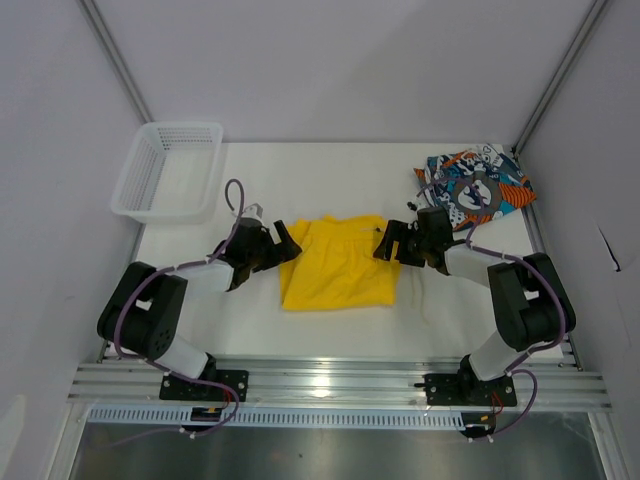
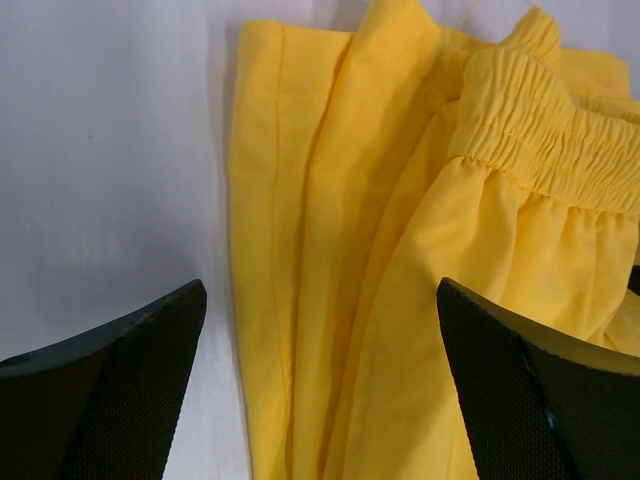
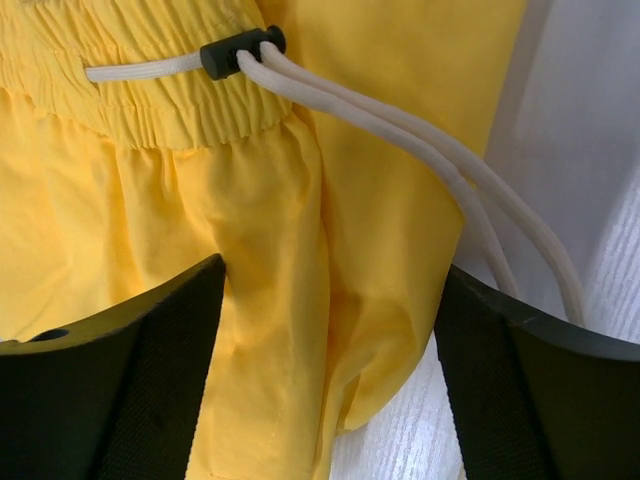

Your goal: Fold and stack the shorts

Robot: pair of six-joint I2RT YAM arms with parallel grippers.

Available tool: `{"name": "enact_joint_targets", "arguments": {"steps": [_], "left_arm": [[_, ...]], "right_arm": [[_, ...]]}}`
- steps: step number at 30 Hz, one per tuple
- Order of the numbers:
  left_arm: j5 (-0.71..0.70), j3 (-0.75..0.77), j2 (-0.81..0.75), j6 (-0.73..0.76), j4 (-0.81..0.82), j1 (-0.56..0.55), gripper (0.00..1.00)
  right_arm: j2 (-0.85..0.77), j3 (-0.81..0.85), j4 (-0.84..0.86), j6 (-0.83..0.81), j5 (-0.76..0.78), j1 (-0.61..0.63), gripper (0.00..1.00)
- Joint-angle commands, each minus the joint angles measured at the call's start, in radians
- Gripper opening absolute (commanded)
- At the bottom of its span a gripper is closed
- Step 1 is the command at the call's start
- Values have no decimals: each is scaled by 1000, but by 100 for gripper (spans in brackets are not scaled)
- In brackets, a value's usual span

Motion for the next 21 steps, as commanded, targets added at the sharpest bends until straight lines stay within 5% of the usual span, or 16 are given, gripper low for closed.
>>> {"name": "enact_joint_targets", "arguments": {"steps": [1,5,21], "left_arm": [[60,-34,35,-8,73,-3,99],[105,-39,53,-9,124,-3,99],[232,-148,33,-25,291,17,99]], "right_arm": [[32,21,-40,-29,54,27,79],[48,25,-41,-35,59,36,69],[63,27,-37,-35,45,44,64]]}}
